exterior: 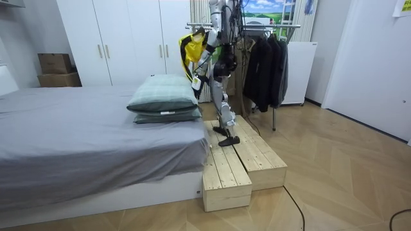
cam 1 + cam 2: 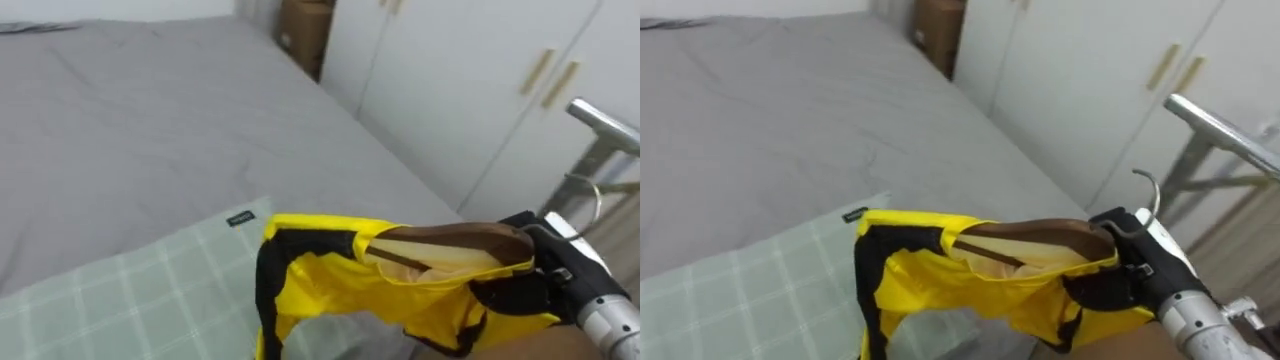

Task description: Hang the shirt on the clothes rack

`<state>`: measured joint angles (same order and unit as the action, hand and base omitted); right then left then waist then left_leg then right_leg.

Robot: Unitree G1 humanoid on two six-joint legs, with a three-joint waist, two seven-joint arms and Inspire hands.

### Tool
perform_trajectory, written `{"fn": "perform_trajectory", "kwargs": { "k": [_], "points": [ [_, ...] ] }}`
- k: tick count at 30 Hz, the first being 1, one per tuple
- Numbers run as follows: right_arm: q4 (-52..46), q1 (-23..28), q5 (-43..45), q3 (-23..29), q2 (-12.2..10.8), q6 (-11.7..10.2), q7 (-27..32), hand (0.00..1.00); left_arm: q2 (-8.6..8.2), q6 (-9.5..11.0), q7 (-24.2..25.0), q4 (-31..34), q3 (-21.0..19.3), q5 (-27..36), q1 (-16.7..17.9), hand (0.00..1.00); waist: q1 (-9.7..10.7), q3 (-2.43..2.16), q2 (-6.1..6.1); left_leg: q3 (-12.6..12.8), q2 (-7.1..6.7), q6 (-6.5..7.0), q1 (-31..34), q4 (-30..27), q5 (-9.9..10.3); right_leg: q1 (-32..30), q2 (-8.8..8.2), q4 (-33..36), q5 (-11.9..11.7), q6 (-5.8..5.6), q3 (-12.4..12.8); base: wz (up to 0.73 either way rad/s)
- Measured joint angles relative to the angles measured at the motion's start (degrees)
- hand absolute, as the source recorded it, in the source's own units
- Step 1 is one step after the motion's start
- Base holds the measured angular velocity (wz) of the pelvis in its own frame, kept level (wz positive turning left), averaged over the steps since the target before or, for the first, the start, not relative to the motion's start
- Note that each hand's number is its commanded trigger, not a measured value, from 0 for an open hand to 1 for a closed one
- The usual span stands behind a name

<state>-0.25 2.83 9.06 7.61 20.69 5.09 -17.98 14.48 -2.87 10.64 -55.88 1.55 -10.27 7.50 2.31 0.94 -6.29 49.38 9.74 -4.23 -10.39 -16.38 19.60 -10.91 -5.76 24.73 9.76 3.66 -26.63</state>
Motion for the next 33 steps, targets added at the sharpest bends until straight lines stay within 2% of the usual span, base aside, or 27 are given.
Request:
{"fn": "perform_trajectory", "kwargs": {
  "k": [1,3,4,5,6,7,8,9,10,11,12,13,14,15,16,17,18,19,20,21,22,23,26,27,29,31,33],
  "points": [
    [0.0,-0.1,-0.1,-0.3,0.0,0.0,0.2,1.00,0.07,-0.3,0.0,0.0,0.0,0.1,0.0,0.00,0.5,-0.07,-0.10,0.2,0.29,-0.23,0.0,-0.9,0.3,-0.2,0.04,0.0,0.1,0.95,-0.1,-0.56],
    [0.0,-0.1,-0.3,-1.1,0.0,0.0,0.8,1.00,0.03,-1.6,-0.3,-0.1,-0.2,-0.3,0.0,0.00,0.8,-0.28,0.37,0.0,2.42,-0.58,0.3,-5.7,0.7,-0.1,1.98,-1.2,0.0,1.86,1.7,-0.52],
    [0.0,-0.2,-0.3,-1.4,0.0,0.0,0.8,1.00,0.02,-1.9,-0.4,-0.2,-0.3,-0.5,0.1,0.00,0.8,-0.39,0.56,-0.1,3.08,-0.58,0.4,-7.1,0.7,0.1,2.56,-1.5,-0.2,2.14,2.1,-0.59],
    [0.0,-0.4,-0.4,-1.8,0.0,0.0,0.8,1.00,0.01,-2.4,-0.5,-0.2,-0.4,-0.5,0.1,0.00,1.0,-0.60,1.14,-0.9,4.54,-0.57,0.9,-9.8,0.6,0.8,3.73,-2.3,-0.3,2.27,2.5,-0.37],
    [-0.1,-0.5,-0.8,-1.8,0.0,0.0,0.8,1.00,0.03,-3.0,-0.5,-0.2,-0.3,-0.5,0.0,0.00,1.1,-0.60,1.76,-2.0,6.04,-0.56,1.6,-13.4,0.6,1.5,4.61,-3.0,-0.3,2.37,2.4,-0.26],
    [-0.1,-0.7,-0.8,-1.8,0.0,0.0,0.8,1.00,0.06,-3.3,-0.5,-0.2,-0.4,-0.5,0.0,0.00,1.2,-0.58,2.04,-2.6,6.92,-0.50,1.9,-15.3,0.6,1.7,5.23,-3.1,-0.2,2.57,2.4,-0.26],
    [-0.1,-1.3,-0.8,-1.8,0.0,0.0,0.8,1.00,0.06,-3.6,-0.7,-0.2,-1.2,-0.4,0.2,0.00,1.0,-0.59,2.25,-4.4,8.32,0.15,2.7,-19.5,0.2,1.9,5.96,-2.9,0.7,3.01,3.2,-0.40],
    [-0.1,-1.7,-0.9,-1.9,0.0,0.0,0.8,1.00,0.05,-4.1,-1.3,-0.2,-1.8,1.1,0.3,0.00,0.8,-0.63,2.27,-6.5,9.36,1.67,3.8,-23.8,-1.2,2.5,6.03,-2.7,1.4,3.25,4.8,-0.49],
    [-0.1,-2.0,-1.0,-1.9,0.0,0.0,0.9,1.00,0.04,-4.4,-1.5,-0.2,-2.2,1.9,0.4,0.00,0.6,-0.62,2.20,-7.9,9.64,2.21,4.3,-25.8,-2.5,3.1,6.14,-2.7,1.5,3.35,5.8,-0.64],
    [0.0,-2.8,-1.0,-2.2,0.0,0.0,0.9,1.00,-0.28,-4.5,-1.6,-0.2,-3.5,3.5,0.9,0.00,0.2,-0.48,2.02,-11.5,9.23,3.32,5.8,-29.2,-5.7,4.0,6.44,-3.1,1.6,3.40,8.8,-0.79],
    [0.0,-3.5,-1.2,-2.5,0.1,0.0,1.7,1.00,-0.72,-4.5,-2.0,-0.2,-3.7,5.9,1.2,0.00,-0.3,-0.34,1.73,-16.6,6.77,3.43,7.1,-29.0,-5.5,4.5,6.32,-3.2,1.8,3.32,11.6,-0.94],
    [0.0,-3.7,-1.4,-2.5,0.2,0.0,2.1,1.00,-1.22,-4.5,-2.4,-0.1,-3.8,6.8,1.2,0.00,-1.0,-0.20,1.45,-18.9,5.25,3.25,7.6,-27.8,-4.8,4.5,6.33,-3.4,1.6,3.25,13.2,-1.09],
    [0.0,-4.0,-2.2,-2.7,0.1,0.0,2.8,1.00,-2.48,-4.4,-3.6,0.2,-4.8,8.1,1.2,0.00,-2.0,-0.28,1.60,-23.8,2.11,2.79,9.2,-24.7,-3.1,4.6,6.74,-4.1,1.1,3.17,16.2,-1.30],
    [0.0,-4.0,-2.6,-3.0,0.0,0.0,3.1,1.00,-3.31,-4.2,-4.2,0.7,-5.6,8.4,1.3,0.00,-3.0,-0.27,1.42,-28.9,-1.12,2.24,10.3,-19.5,-2.2,4.6,7.24,-4.7,0.6,2.90,19.4,-1.33],
    [0.0,-4.0,-2.7,-3.5,0.0,0.0,3.2,1.00,-3.78,-4.1,-4.5,0.8,-6.0,8.4,1.3,0.00,-3.3,-0.35,1.17,-31.4,-2.78,2.47,10.7,-16.4,-1.9,4.6,7.58,-5.1,0.4,2.72,21.2,-1.51],
    [0.0,-3.9,-3.1,-4.7,0.0,0.0,3.5,1.00,-4.49,-4.0,-5.4,0.8,-6.0,8.5,1.0,0.00,-4.1,-0.43,1.09,-35.4,-4.91,2.43,11.0,-10.1,-2.0,4.6,8.51,-5.4,-0.1,2.61,25.2,-1.71],
    [0.0,-3.9,-3.0,-5.9,0.0,0.0,3.5,1.00,-5.00,-3.6,-6.0,0.6,-6.1,8.5,0.9,0.00,-4.7,-0.68,1.52,-38.0,-5.70,2.33,11.3,-4.8,-2.3,4.6,9.91,-6.2,-1.0,2.55,28.8,-1.77],
    [0.0,-3.9,-3.0,-6.4,0.0,0.0,3.6,1.00,-5.13,-3.3,-6.3,0.4,-6.1,8.5,0.8,0.00,-5.1,-0.78,1.68,-39.2,-5.80,2.21,11.6,-2.9,-2.6,4.4,10.47,-6.1,-1.4,2.62,30.4,-1.76],
    [0.1,-3.6,-3.0,-7.0,-0.1,0.0,3.6,1.00,-5.23,-2.2,-6.7,-0.1,-6.0,8.5,0.6,0.00,-5.2,-0.86,1.78,-41.1,-6.24,1.97,12.2,-1.1,-4.9,3.8,11.13,-5.6,-2.1,2.64,32.9,-1.58],
    [0.2,-3.4,-2.8,-7.0,-0.1,0.0,3.6,1.00,-5.50,-1.1,-7.0,-0.6,-5.9,8.4,0.6,0.00,-5.0,-1.18,2.26,-41.9,-6.79,2.38,11.9,-0.4,-6.6,3.3,12.18,-4.8,-2.4,2.17,35.7,-1.46],
    [0.2,-3.4,-2.8,-6.9,-0.2,0.0,3.8,1.00,-5.49,-0.7,-7.4,-0.7,-5.7,8.3,0.5,0.00,-4.6,-1.28,2.22,-41.5,-7.00,2.83,11.8,-0.2,-7.2,2.8,12.53,-4.4,-2.4,1.94,36.6,-1.08],
    [0.1,-3.4,-2.6,-6.8,-0.3,0.0,4.2,1.00,-5.18,-0.4,-8.0,-0.8,-5.7,8.0,-0.1,0.00,-3.3,-1.50,1.86,-39.8,-7.14,3.39,11.7,-0.1,-7.1,1.8,12.68,-3.5,-2.3,1.57,37.7,-0.69],
    [-0.5,-3.4,-1.5,-5.7,-0.3,0.1,4.2,1.00,-4.82,-0.2,-7.7,-2.3,-4.6,6.8,-1.2,0.00,-0.6,-1.45,1.78,-37.9,-7.49,4.12,11.2,0.1,-6.7,1.6,12.84,-4.1,-2.6,0.77,39.6,-0.39],
    [-1.2,-3.4,-1.5,-5.7,-0.3,0.2,4.2,1.00,-4.81,-0.2,-7.7,-2.3,-4.5,6.8,-1.0,0.00,-0.4,-1.43,1.76,-37.0,-7.53,4.34,10.6,0.4,-6.5,1.6,13.02,-4.3,-2.5,0.63,40.5,-0.27],
    [-2.6,-3.6,-1.5,-5.6,-0.3,0.5,4.1,1.00,-4.48,-0.2,-7.7,-2.3,-3.8,6.8,-1.0,0.00,0.2,-1.33,1.91,-36.6,-7.66,4.50,10.0,1.0,-6.3,2.2,13.10,-5.2,-2.6,0.47,40.9,-0.20],
    [-3.3,-4.3,-2.0,-5.7,-0.3,0.5,4.1,1.00,-4.36,-0.2,-7.7,-2.3,-3.0,6.8,-1.0,0.00,-0.5,-1.12,2.17,-34.3,-7.48,4.58,8.7,2.1,-6.2,2.2,13.22,-5.3,-2.6,0.40,40.8,-0.46],
    [-3.7,-5.4,-2.0,-5.8,-0.3,0.5,4.1,1.00,-4.35,-0.2,-7.7,-2.4,-2.5,6.8,-1.0,0.00,-2.4,-0.62,3.00,-32.1,-7.15,4.45,7.7,2.6,-5.4,1.9,12.43,-5.9,-2.7,0.63,36.8,-0.62]
  ]
}}
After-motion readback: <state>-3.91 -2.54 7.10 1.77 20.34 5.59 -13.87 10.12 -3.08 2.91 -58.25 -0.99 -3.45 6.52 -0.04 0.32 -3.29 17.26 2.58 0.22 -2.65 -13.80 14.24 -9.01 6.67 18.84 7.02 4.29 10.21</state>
